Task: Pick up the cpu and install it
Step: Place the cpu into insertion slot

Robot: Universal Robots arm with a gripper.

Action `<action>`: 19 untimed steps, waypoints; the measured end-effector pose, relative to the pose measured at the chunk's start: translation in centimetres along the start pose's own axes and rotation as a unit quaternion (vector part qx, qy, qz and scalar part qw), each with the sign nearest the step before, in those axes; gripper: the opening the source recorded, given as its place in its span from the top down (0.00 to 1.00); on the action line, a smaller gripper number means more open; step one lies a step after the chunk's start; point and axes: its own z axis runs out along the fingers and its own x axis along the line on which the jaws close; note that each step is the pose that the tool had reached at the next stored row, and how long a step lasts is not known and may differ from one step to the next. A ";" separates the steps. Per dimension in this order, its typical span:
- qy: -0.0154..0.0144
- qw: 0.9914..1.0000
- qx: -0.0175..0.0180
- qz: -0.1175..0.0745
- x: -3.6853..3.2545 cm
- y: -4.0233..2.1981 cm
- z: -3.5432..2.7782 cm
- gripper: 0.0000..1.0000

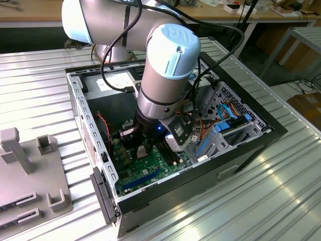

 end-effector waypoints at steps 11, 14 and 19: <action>0.000 1.000 -0.002 -0.006 0.01 -0.01 0.14 0.45; 0.000 1.000 -0.002 -0.006 -0.01 -0.01 0.23 0.45; 0.001 1.000 -0.001 -0.006 -0.02 -0.02 0.40 0.61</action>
